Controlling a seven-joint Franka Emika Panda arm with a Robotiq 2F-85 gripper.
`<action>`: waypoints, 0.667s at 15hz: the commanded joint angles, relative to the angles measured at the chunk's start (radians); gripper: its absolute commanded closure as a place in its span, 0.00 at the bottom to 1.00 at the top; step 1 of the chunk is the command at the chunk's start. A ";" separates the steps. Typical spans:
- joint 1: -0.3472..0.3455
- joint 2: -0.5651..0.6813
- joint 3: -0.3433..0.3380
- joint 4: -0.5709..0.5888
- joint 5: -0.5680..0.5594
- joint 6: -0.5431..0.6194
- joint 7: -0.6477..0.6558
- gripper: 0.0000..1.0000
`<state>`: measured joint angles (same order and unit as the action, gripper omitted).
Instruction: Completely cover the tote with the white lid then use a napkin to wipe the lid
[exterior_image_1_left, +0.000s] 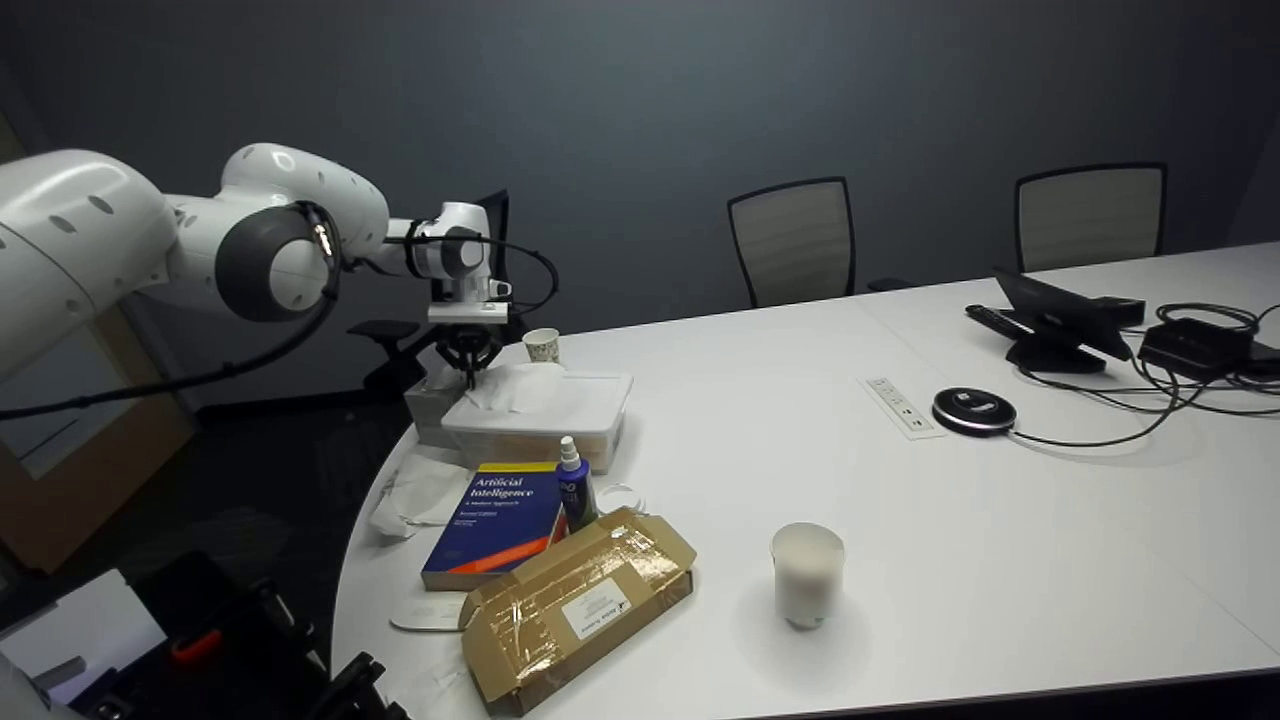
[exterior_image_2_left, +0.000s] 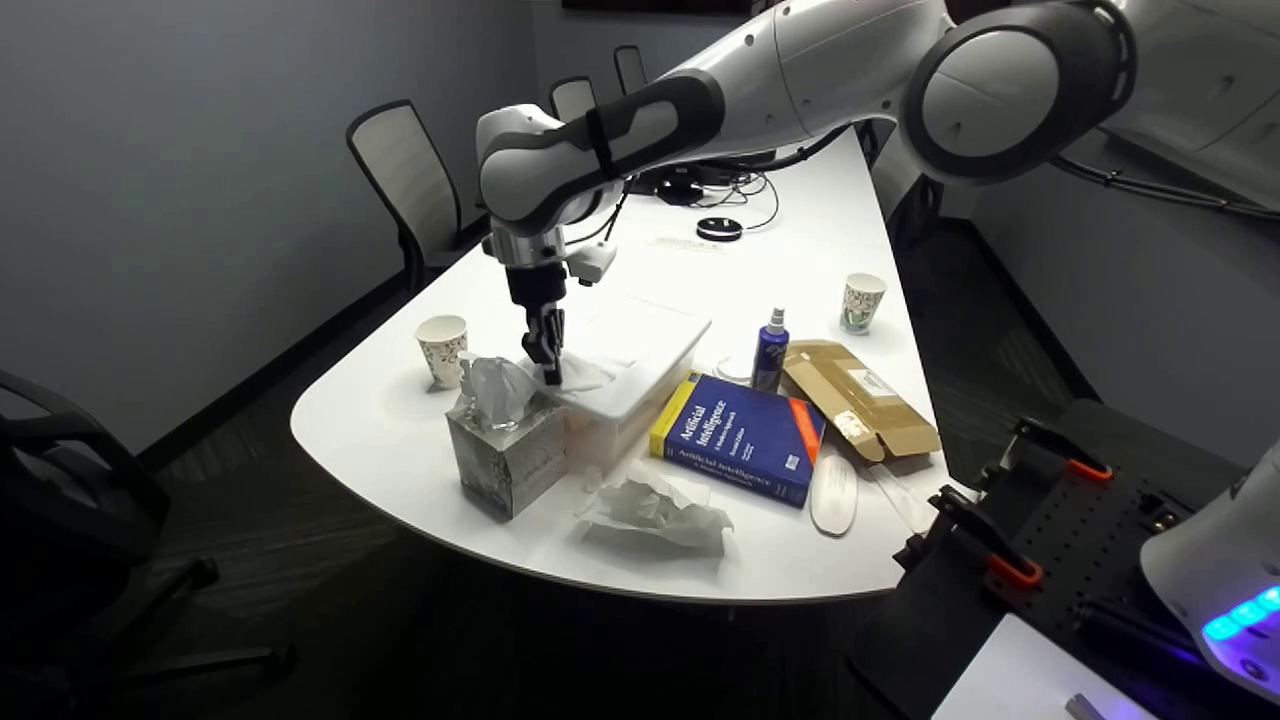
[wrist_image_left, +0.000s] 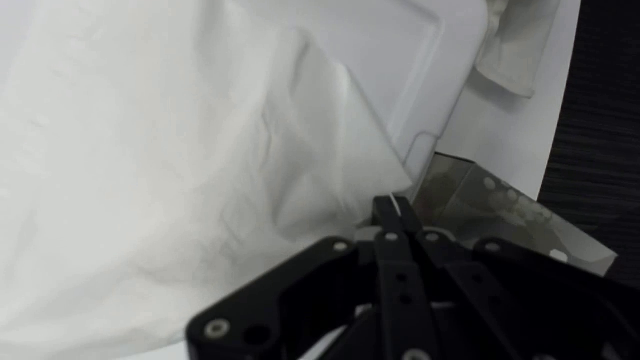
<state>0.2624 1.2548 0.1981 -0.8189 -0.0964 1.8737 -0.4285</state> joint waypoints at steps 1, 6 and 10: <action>0.012 0.036 -0.014 0.067 -0.012 0.017 0.010 1.00; 0.011 0.058 -0.023 0.099 -0.007 0.046 0.041 1.00; 0.006 0.056 -0.038 0.092 -0.010 0.037 0.062 1.00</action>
<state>0.2602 1.3002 0.1777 -0.7514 -0.0963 1.9194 -0.3997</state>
